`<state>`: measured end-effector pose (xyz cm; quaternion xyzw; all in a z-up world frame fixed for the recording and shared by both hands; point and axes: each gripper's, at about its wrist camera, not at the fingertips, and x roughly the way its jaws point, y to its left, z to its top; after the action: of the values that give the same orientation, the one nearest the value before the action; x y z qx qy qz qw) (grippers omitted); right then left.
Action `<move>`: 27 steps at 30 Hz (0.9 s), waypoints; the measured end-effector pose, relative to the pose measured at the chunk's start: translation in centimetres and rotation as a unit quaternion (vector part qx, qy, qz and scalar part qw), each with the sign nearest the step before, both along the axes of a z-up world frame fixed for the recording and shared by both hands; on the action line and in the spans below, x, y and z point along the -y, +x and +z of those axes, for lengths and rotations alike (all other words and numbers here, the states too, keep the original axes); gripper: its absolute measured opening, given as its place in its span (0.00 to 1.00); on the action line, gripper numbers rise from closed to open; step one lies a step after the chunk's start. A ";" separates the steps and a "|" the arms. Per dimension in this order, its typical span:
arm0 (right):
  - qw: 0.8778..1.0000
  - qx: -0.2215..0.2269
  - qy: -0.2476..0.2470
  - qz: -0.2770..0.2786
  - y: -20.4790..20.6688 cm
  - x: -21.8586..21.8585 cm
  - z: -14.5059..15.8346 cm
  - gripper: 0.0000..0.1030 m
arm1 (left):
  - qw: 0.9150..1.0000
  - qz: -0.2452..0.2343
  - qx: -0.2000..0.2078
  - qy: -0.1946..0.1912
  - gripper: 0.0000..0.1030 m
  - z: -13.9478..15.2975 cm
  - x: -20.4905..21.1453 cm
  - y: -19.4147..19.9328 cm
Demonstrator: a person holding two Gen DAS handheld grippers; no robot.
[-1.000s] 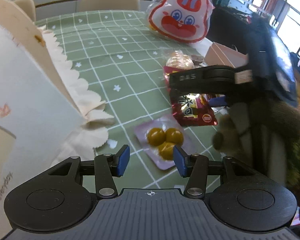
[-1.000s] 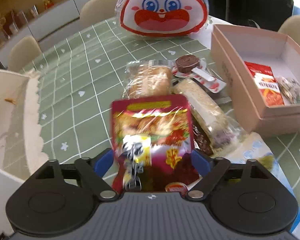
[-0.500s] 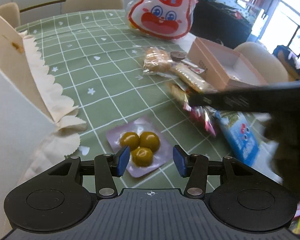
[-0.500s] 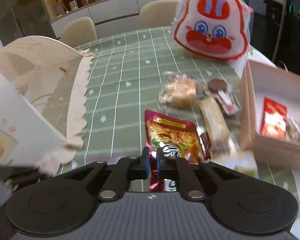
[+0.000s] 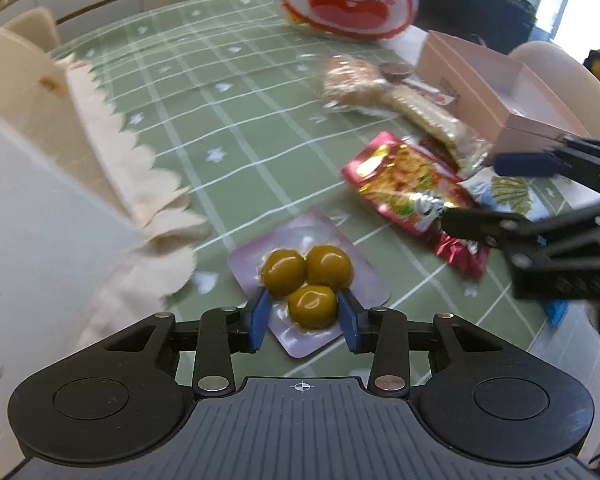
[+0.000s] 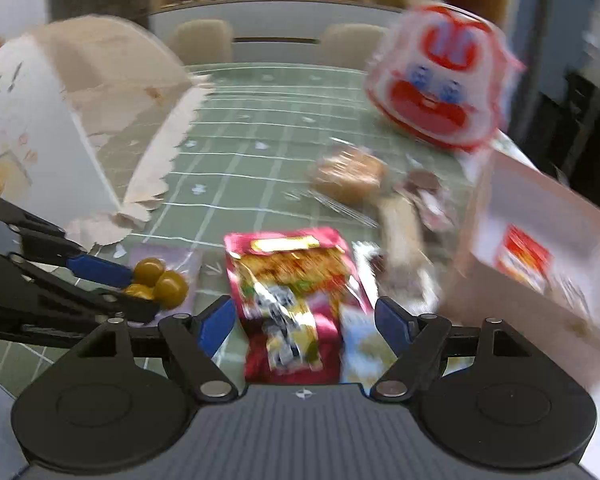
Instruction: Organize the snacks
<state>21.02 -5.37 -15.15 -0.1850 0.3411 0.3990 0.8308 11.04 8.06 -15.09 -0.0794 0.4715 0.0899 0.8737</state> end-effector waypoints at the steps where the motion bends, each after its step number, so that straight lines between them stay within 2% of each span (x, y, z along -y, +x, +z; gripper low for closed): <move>1: 1.000 -0.009 -0.008 0.020 0.8 -0.8 -0.5 0.75 | 1.000 0.005 -0.001 0.000 0.41 0.1 -0.3 -0.4; 4: 0.998 -0.035 -0.039 0.040 2.9 -2.5 -2.0 0.75 | 1.000 0.013 -0.001 -0.008 0.40 0.2 -1.1 -1.6; 7: 0.998 -0.051 -0.039 0.026 4.7 -2.7 -2.9 0.86 | 1.000 0.011 0.005 -0.024 0.38 0.3 -1.5 -2.6; 9: 0.997 -0.069 -0.022 0.011 5.3 -2.3 -3.4 0.95 | 0.999 0.013 0.012 -0.034 0.38 0.2 -1.8 -3.1; 12: 0.998 -0.060 -0.021 0.007 4.8 -2.3 -3.9 1.00 | 0.999 0.023 0.019 -0.042 0.38 0.0 -2.0 -3.3; 13: 0.998 -0.051 -0.029 0.008 4.4 -2.6 -4.0 1.00 | 0.999 0.025 0.020 -0.042 0.38 0.0 -2.0 -3.2; 16: 0.998 -0.059 -0.034 -0.001 4.5 -2.9 -3.8 1.00 | 0.999 0.026 0.018 -0.041 0.38 0.0 -1.9 -2.9; 17: 0.997 -0.063 -0.033 -0.007 4.5 -3.0 -3.7 0.97 | 0.999 0.026 0.017 -0.040 0.39 0.0 -1.9 -2.8; 18: 0.998 -0.059 -0.032 -0.015 4.4 -3.0 -3.4 0.89 | 0.999 0.026 0.015 -0.040 0.39 0.1 -1.9 -2.7; 20: 0.997 -0.065 -0.028 -0.015 3.9 -2.8 -2.8 0.82 | 0.999 0.028 0.013 -0.041 0.39 0.0 -1.9 -2.6; 22: 0.998 -0.064 -0.019 -0.012 3.0 -2.4 -1.9 0.68 | 0.999 0.028 0.012 -0.040 0.39 0.0 -1.9 -2.5; 23: 0.997 -0.073 -0.015 -0.008 2.5 -2.2 -1.5 0.64 | 0.999 0.026 0.011 -0.037 0.39 0.0 -1.8 -2.3; 24: 0.997 -0.080 -0.009 -0.006 2.0 -2.0 -1.1 0.56 | 0.999 0.024 0.009 -0.034 0.38 0.0 -1.7 -2.2; 27: 0.997 -0.078 0.007 0.002 0.1 -1.1 0.3 0.43 | 0.999 0.028 0.004 -0.022 0.38 0.0 -1.3 -1.8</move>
<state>21.08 -4.27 -14.81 -0.1478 0.4016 0.4160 0.8024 9.21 9.33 -15.10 -0.1119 0.4674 0.1037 0.8708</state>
